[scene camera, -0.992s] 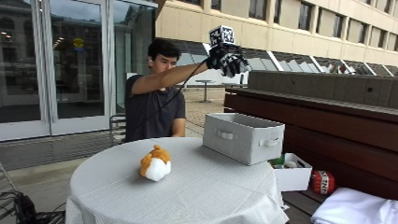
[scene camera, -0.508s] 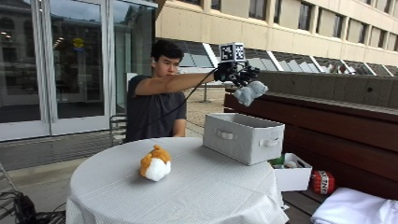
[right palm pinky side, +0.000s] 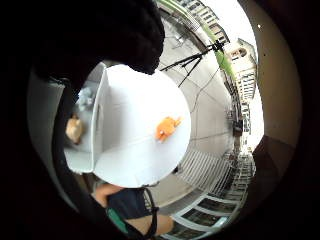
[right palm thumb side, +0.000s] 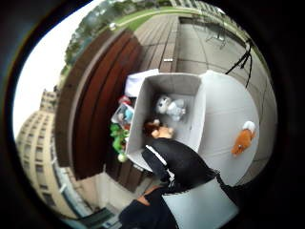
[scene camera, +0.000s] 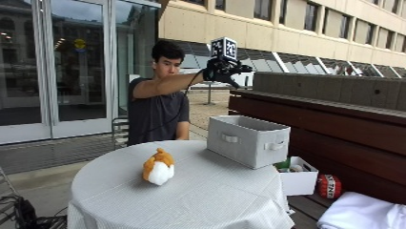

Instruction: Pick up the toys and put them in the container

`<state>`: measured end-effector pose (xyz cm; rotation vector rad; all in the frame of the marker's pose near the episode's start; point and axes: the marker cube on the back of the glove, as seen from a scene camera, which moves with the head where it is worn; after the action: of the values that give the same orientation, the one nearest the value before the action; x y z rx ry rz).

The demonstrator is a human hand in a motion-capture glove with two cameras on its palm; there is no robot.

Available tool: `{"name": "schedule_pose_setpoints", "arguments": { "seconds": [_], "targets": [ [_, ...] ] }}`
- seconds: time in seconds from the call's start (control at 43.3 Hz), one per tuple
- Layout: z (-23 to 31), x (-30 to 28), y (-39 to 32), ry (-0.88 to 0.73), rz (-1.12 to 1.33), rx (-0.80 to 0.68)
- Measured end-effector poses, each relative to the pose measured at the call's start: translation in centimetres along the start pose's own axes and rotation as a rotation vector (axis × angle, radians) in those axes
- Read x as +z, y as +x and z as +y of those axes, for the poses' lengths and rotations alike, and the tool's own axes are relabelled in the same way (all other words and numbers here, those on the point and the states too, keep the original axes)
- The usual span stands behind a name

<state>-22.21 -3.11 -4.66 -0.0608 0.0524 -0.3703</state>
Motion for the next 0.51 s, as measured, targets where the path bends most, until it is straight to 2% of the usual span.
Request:
{"name": "schedule_pose_setpoints", "arguments": {
  "seconds": [0.254,0.508],
  "targets": [
    [1.6,1.0,10.1,0.020,0.041,0.113],
    [3.5,5.3,22.1,-0.006,0.033,0.238]
  ]
}}
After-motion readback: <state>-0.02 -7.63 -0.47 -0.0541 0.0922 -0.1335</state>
